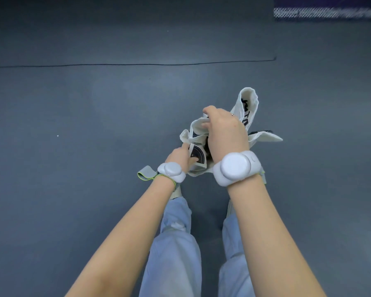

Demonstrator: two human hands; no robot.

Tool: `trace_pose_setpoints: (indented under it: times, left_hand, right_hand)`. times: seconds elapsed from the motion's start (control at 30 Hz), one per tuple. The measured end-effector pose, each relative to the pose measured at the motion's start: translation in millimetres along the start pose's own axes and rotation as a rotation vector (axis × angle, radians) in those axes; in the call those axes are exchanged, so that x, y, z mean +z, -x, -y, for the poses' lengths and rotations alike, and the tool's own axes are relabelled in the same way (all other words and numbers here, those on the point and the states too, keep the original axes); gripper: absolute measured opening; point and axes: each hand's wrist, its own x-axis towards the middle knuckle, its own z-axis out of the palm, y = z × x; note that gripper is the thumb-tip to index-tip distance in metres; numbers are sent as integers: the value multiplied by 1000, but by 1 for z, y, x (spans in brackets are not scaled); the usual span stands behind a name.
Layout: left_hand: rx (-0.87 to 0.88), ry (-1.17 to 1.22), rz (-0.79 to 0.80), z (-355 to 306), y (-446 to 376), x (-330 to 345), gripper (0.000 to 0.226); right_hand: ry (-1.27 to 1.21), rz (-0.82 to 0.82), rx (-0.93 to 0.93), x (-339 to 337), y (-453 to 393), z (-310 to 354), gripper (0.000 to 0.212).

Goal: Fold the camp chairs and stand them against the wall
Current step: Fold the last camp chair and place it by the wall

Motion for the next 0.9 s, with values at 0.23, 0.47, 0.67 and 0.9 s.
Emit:
trace_pose_setpoints:
  times: [0.23,0.47,0.67,0.9]
  left_hand:
    - [217,109,-307,-19,30,-40,61]
    - [554,25,-438,-68,52,-80,26]
    - [444,-66,-385,-63,47,-80,36]
    - [408,-69,-481,-53,49,-74,36]
  right_hand:
    - [-135,-12,25,-5,14,-15,33]
    - [61,-108,238,-23,32,-40,47]
    - [72,88,445,-27,39,-60,33]
    - [-153,250,442,-31,49,-49,46]
